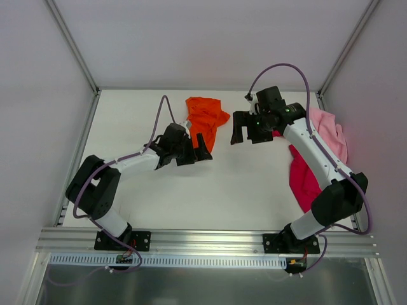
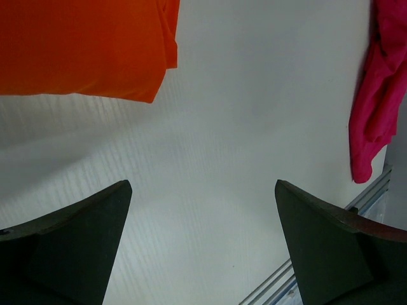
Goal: Fold and stack the t-shirts
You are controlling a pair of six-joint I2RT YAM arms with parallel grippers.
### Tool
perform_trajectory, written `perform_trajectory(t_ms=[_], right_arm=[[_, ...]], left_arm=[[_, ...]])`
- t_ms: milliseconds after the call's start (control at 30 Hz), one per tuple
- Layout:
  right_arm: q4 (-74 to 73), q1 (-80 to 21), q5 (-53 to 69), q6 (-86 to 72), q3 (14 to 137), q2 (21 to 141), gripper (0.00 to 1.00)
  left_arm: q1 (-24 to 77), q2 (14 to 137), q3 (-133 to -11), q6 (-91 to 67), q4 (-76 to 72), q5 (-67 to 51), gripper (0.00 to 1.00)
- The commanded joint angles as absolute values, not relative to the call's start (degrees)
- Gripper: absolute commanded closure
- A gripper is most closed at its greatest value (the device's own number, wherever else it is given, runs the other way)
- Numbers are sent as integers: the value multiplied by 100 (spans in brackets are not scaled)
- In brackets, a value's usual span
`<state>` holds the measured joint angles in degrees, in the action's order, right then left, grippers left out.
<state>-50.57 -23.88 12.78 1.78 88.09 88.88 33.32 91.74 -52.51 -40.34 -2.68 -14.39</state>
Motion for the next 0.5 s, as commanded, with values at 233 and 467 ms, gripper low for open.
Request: perform_trajectory(t_ms=[233,467], right_arm=[[-5546,-2487,1072,308,9062,8719,0],[-5651,-2522,1055,316,9140,8780,0]], left_arm=[[3278,9255,-4510,-4684,-1896,-1047,1],[3278,9019,-3850,-4974,-2398,-344,1]])
